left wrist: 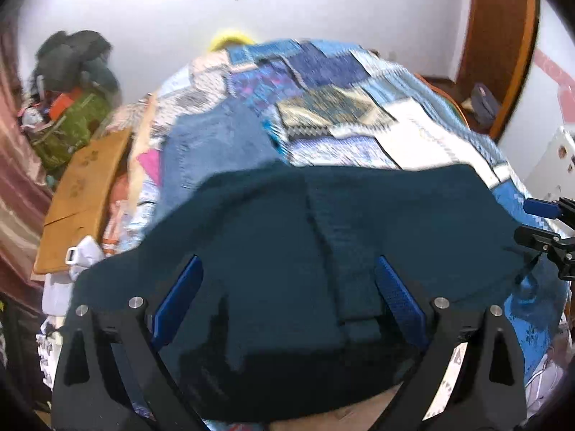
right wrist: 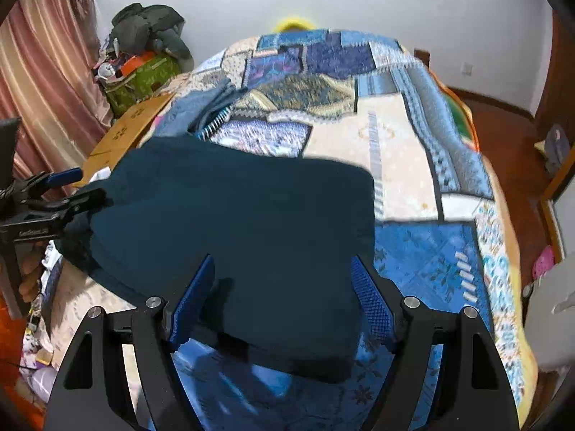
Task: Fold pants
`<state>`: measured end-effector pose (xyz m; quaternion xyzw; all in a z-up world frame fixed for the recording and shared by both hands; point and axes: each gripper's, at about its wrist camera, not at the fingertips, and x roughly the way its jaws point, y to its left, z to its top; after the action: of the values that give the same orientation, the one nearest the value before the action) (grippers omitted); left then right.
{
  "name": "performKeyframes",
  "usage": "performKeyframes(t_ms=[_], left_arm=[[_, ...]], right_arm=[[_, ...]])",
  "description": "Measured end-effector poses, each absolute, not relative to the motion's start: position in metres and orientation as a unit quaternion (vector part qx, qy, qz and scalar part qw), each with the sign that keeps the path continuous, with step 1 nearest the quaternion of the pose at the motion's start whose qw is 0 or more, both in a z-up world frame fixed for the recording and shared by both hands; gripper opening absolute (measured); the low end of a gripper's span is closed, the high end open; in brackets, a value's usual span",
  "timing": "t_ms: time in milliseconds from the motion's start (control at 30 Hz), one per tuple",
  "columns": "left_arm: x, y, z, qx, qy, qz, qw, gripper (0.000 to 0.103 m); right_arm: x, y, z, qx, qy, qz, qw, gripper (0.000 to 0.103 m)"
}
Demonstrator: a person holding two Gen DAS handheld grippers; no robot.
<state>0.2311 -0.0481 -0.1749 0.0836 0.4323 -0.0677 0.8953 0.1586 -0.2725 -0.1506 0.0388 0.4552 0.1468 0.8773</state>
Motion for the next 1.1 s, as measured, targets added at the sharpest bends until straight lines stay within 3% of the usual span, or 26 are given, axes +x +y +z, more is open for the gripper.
performKeyframes(t_ms=[233,467,900,1100], left_arm=[[0.214,0.017,-0.135,0.035,0.385,-0.002,0.922,0.097],[0.189,0.100,-0.130,-0.022,0.370,0.070,0.926,0.101],[0.158,0.203,-0.219,-0.176,0.478,0.082,0.857,0.101],[0.149,0.217,-0.257,-0.262,0.510,0.042,0.818,0.101]], right_arm=[[0.167,-0.234,-0.116,0.019,0.402,0.176,0.898,0.075],[0.182,-0.181,-0.110,0.001,0.384,0.217,0.897,0.075],[0.182,-0.112,-0.157,-0.015,0.449,0.275,0.850,0.075],[0.170,-0.086,-0.165,-0.090,0.446,0.264,0.851,0.079]])
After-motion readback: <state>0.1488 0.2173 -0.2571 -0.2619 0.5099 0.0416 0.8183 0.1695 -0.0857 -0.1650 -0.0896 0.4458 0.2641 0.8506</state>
